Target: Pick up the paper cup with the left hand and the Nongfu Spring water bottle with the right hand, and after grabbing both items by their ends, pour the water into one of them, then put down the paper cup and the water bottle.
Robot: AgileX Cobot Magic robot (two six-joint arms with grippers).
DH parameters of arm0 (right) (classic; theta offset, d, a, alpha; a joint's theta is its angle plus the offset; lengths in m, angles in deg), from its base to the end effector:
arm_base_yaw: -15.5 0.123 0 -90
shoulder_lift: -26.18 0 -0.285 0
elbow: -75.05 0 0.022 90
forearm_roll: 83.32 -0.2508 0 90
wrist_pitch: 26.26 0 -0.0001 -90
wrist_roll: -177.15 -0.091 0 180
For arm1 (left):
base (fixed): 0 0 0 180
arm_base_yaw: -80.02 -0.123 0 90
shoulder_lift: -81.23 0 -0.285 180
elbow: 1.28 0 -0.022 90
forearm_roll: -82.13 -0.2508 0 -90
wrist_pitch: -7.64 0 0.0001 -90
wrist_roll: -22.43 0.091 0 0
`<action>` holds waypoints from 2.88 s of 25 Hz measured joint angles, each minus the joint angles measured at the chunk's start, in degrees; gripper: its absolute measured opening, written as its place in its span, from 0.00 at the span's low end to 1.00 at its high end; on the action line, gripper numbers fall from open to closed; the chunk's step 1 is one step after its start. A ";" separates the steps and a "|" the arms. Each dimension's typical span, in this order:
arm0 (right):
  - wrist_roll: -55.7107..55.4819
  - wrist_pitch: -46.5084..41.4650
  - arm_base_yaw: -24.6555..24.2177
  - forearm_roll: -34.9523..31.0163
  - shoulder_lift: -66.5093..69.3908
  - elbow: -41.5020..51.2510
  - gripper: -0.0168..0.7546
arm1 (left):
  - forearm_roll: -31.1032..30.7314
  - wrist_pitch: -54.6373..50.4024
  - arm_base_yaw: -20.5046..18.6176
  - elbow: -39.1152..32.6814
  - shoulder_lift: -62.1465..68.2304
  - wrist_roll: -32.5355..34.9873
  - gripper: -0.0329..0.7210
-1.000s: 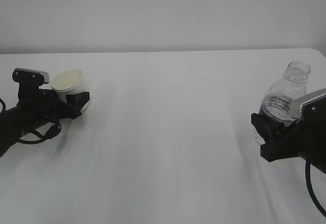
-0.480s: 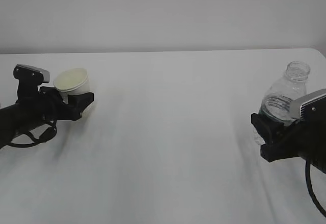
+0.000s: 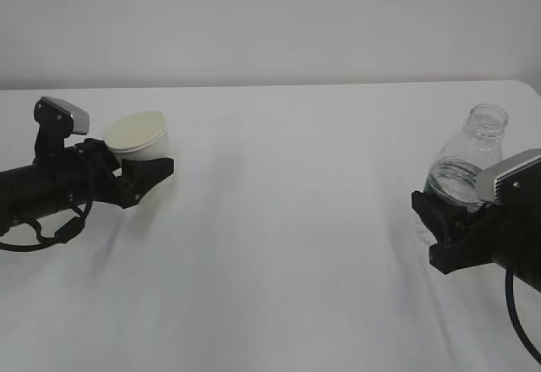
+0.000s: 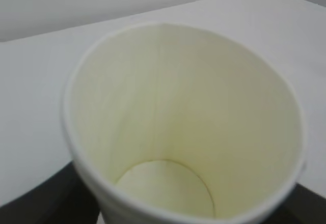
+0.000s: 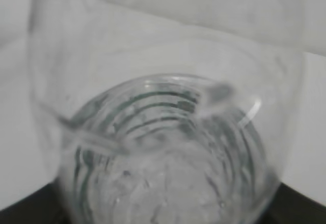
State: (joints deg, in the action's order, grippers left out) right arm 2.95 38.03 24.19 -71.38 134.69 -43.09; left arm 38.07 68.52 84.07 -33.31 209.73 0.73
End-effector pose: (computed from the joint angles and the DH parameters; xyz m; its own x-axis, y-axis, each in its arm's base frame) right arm 0.2345 0.0530 0.1241 -0.2145 -0.2231 -0.9509 -0.3730 0.9185 -0.1314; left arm 0.3456 -0.0799 0.0941 -0.2741 0.0683 -0.9593 0.6494 0.7488 -0.1323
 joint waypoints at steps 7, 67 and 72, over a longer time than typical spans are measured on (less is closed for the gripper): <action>0.00 0.00 0.00 1.81 0.00 0.00 0.60 | -10.47 0.47 0.00 0.00 -0.26 -5.68 0.73; 2.44 -12.95 5.16 19.29 0.00 -12.93 0.60 | -24.90 4.64 18.54 0.00 -0.39 -5.25 0.71; 2.44 -14.28 5.74 19.49 0.00 -15.13 0.60 | -24.89 4.64 18.54 0.00 -0.39 -5.25 0.71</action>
State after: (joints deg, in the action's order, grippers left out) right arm 5.39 23.75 29.93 -51.89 134.69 -58.22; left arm 13.18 73.17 102.61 -33.31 209.33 -4.52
